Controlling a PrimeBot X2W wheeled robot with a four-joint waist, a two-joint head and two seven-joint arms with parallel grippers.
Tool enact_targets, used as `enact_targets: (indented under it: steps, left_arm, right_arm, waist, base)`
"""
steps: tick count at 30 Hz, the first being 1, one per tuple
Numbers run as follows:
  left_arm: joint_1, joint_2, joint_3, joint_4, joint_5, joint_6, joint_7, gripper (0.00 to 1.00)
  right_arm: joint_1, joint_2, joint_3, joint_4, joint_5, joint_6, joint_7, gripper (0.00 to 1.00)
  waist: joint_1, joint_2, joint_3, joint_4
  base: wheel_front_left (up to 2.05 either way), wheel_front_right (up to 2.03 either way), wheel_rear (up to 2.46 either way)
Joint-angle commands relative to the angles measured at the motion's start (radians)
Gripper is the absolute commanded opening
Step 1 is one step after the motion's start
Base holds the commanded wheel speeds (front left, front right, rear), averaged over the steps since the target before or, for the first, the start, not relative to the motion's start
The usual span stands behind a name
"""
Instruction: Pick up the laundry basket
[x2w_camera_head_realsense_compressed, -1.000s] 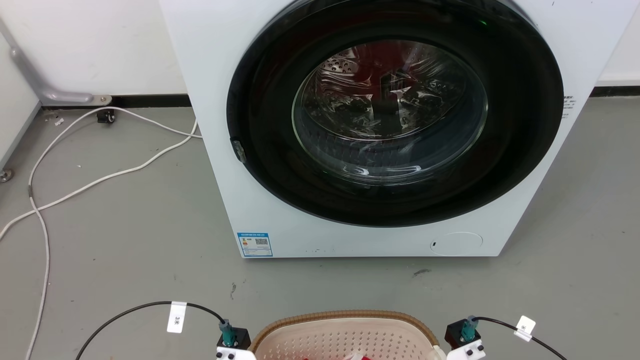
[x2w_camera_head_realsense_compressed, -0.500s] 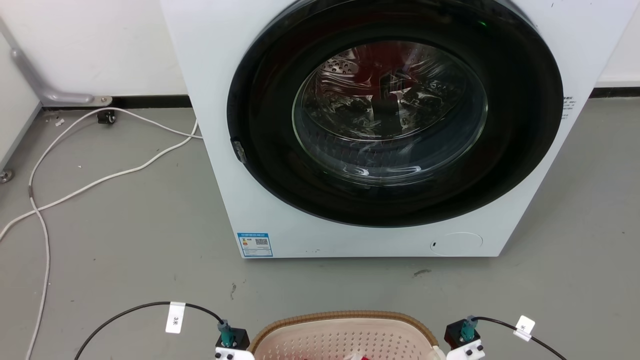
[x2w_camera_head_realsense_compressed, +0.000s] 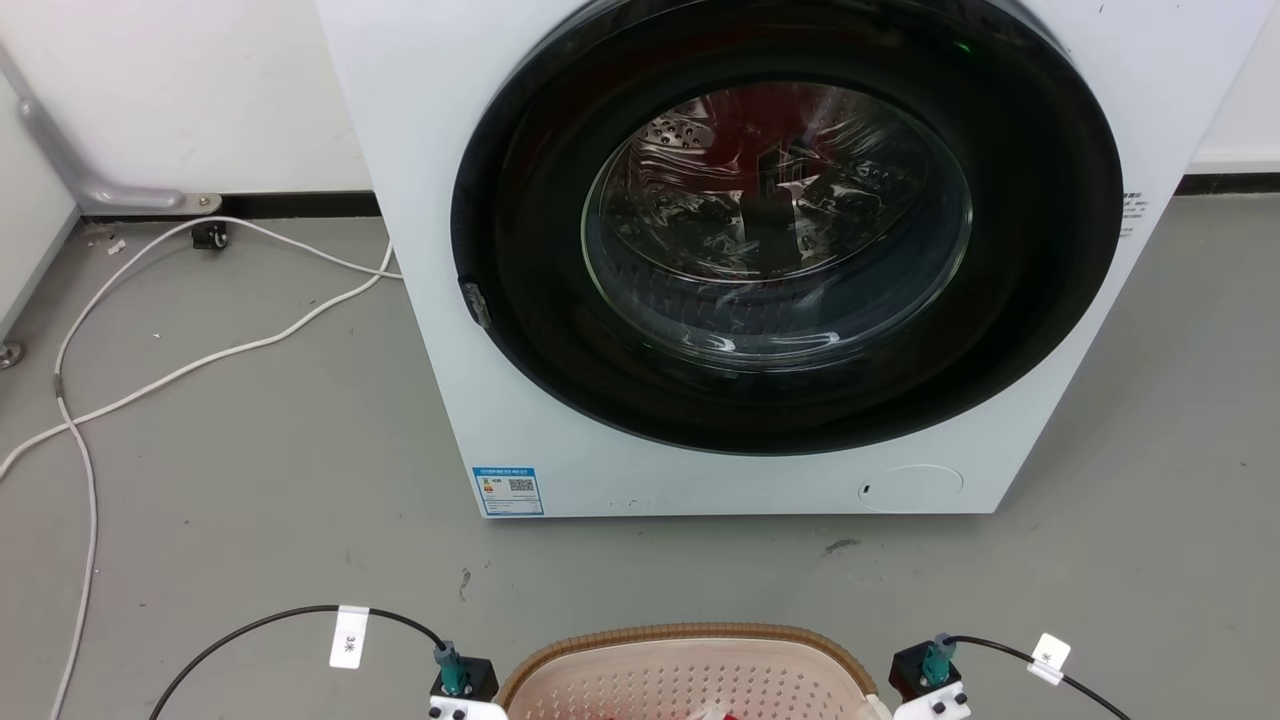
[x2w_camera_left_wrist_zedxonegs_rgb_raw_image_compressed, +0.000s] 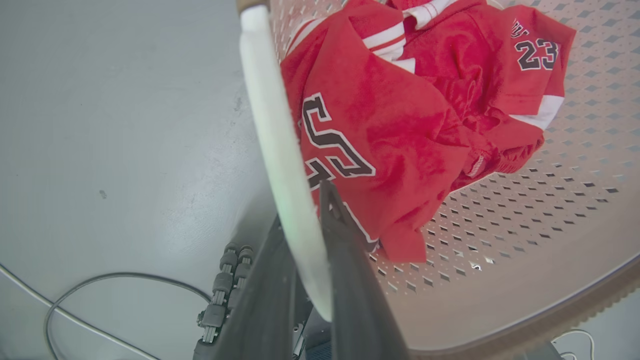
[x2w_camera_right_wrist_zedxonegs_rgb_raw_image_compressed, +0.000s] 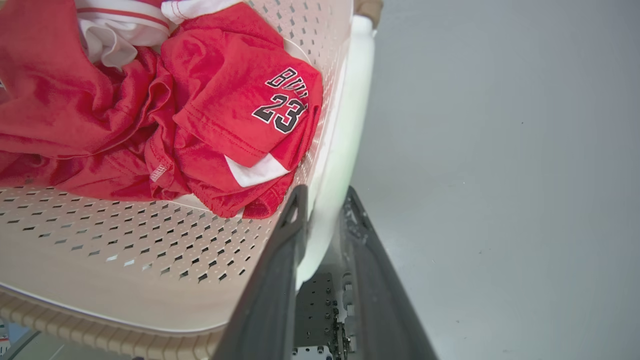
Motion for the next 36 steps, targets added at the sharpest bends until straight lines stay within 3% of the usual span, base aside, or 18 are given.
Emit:
enact_targets:
  steps: [1, 36]
  left_arm:
    - [-0.011, -0.01, -0.007, -0.006, -0.001, -0.01, -0.006, 0.0]
    - [-0.035, -0.009, -0.085, 0.007, -0.084, -0.01, -0.024, 0.0]
  right_arm:
    - [-0.014, 0.011, 0.01, -0.008, 0.001, 0.006, -0.006, 0.0]
    - [-0.026, 0.006, 0.084, 0.004, 0.081, 0.006, -0.011, 0.0]
  waist:
    - [-0.0001, -0.0001, 0.0, -0.001]
    - [-0.0001, -0.0001, 0.002, -0.007]
  base:
    - [0.0, 0.0, 0.0]
    - [0.0, 0.0, 0.0]
